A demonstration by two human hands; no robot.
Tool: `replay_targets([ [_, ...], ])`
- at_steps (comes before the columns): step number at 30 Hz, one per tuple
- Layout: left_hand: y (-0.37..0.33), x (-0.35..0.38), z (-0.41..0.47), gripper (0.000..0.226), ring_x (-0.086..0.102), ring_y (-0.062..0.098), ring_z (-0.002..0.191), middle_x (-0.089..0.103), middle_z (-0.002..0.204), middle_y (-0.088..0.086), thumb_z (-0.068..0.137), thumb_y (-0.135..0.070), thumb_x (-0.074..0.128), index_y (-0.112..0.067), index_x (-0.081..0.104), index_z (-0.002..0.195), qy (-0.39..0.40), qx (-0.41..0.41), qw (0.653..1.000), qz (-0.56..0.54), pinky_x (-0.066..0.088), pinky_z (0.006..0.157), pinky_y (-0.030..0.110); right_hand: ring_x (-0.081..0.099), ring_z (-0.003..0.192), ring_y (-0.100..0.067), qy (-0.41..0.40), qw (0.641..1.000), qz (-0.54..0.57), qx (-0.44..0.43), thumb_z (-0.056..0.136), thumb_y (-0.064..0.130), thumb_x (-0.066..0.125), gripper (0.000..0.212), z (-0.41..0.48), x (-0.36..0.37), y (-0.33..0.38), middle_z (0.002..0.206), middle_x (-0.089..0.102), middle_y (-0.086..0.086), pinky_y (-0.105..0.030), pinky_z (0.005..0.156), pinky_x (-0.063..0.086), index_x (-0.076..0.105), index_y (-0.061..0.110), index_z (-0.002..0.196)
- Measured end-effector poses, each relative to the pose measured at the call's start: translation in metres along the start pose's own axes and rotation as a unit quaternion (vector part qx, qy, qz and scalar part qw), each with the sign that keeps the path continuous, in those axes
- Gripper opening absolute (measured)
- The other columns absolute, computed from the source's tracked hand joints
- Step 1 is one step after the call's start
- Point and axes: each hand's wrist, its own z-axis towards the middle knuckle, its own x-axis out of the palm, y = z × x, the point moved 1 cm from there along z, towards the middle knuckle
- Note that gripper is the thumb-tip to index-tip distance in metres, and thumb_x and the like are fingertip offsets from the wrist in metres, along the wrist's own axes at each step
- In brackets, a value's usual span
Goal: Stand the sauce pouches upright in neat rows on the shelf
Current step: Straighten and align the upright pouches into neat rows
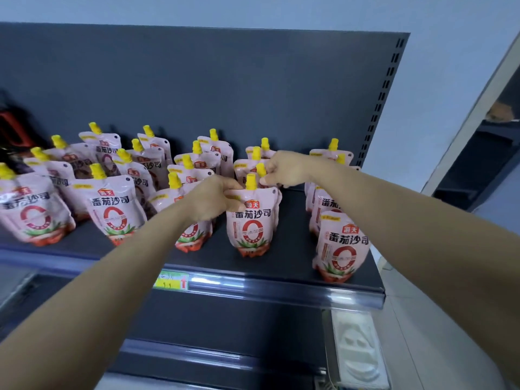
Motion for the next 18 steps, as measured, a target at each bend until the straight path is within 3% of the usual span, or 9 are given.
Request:
replay_targets([
  [1, 0.002, 0.001, 0.001, 0.010, 0.057, 0.001, 0.067, 0.064, 0.069, -0.006, 0.081, 0.000, 0.066, -0.010, 0.063, 0.078, -0.006, 0.002, 1.000, 0.007, 0.041, 0.058, 0.004, 0.050, 0.080, -0.022, 0.004, 1.000, -0.002, 0.005, 0.095, 0.025, 0.053, 0.034, 0.003, 0.002, 0.001, 0.078, 0.053, -0.011, -0.029, 0.073, 0.041, 0.052, 0.005, 0.067],
  [3, 0.005, 0.003, 0.005, 0.030, 0.051, -0.005, 0.048, 0.053, 0.044, -0.017, 0.084, 0.003, 0.060, -0.016, 0.054, 0.061, -0.019, 0.001, 1.000, 0.006, 0.035, 0.046, 0.001, 0.053, 0.078, -0.023, 0.009, 1.000, 0.001, 0.011, 0.094, 0.021, 0.053, 0.033, 0.008, 0.004, 0.001, 0.078, 0.053, -0.012, -0.032, 0.075, 0.046, 0.051, 0.006, 0.065],
  [5, 0.004, 0.003, 0.006, 0.036, 0.050, -0.005, 0.043, 0.050, 0.038, -0.016, 0.085, 0.004, 0.058, -0.018, 0.052, 0.057, 0.006, -0.005, 1.000, 0.002, 0.035, 0.044, 0.002, 0.057, 0.076, -0.025, 0.012, 0.999, 0.001, 0.032, 0.091, 0.015, 0.057, 0.026, 0.013, 0.004, -0.001, 0.068, 0.053, -0.008, -0.033, 0.069, 0.052, 0.053, 0.005, 0.067],
  [8, 0.002, 0.003, 0.003, 0.029, 0.056, -0.008, 0.053, 0.060, 0.056, -0.020, 0.085, 0.005, 0.057, -0.019, 0.062, 0.071, 0.074, 0.000, 0.997, -0.025, 0.045, 0.052, 0.007, 0.055, 0.075, -0.024, 0.012, 0.998, -0.048, 0.036, 0.088, 0.010, 0.058, 0.034, 0.018, 0.002, 0.000, 0.060, 0.047, -0.001, -0.021, 0.054, 0.040, 0.046, 0.011, 0.056],
  [10, 0.001, 0.004, 0.000, 0.027, 0.061, -0.005, 0.064, 0.066, 0.072, -0.011, 0.086, 0.006, 0.056, -0.020, 0.066, 0.082, 0.115, -0.003, 0.992, -0.043, 0.050, 0.058, 0.009, 0.053, 0.077, -0.023, 0.011, 0.998, -0.062, 0.031, 0.088, 0.010, 0.057, 0.035, 0.021, 0.002, 0.000, 0.063, 0.047, -0.001, -0.020, 0.053, 0.038, 0.045, 0.015, 0.056],
  [12, 0.001, 0.004, -0.003, 0.025, 0.063, -0.003, 0.067, 0.067, 0.076, -0.005, 0.086, 0.006, 0.056, -0.016, 0.067, 0.078, 0.145, -0.003, 0.988, -0.051, 0.051, 0.059, 0.010, 0.053, 0.076, -0.023, 0.010, 0.998, -0.062, 0.029, 0.089, 0.010, 0.056, 0.034, 0.024, 0.003, -0.001, 0.065, 0.046, -0.002, -0.021, 0.052, 0.039, 0.045, 0.016, 0.058],
  [18, 0.003, 0.005, -0.002, 0.024, 0.066, 0.020, 0.095, 0.069, 0.106, 0.010, 0.081, 0.004, 0.063, -0.005, 0.067, 0.103, 0.119, -0.008, 0.991, -0.063, 0.056, 0.080, 0.027, 0.044, 0.077, -0.024, 0.007, 0.998, -0.060, 0.018, 0.091, 0.008, 0.055, 0.026, 0.025, 0.005, -0.003, 0.067, 0.044, -0.007, -0.025, 0.053, 0.034, 0.050, 0.006, 0.066],
])
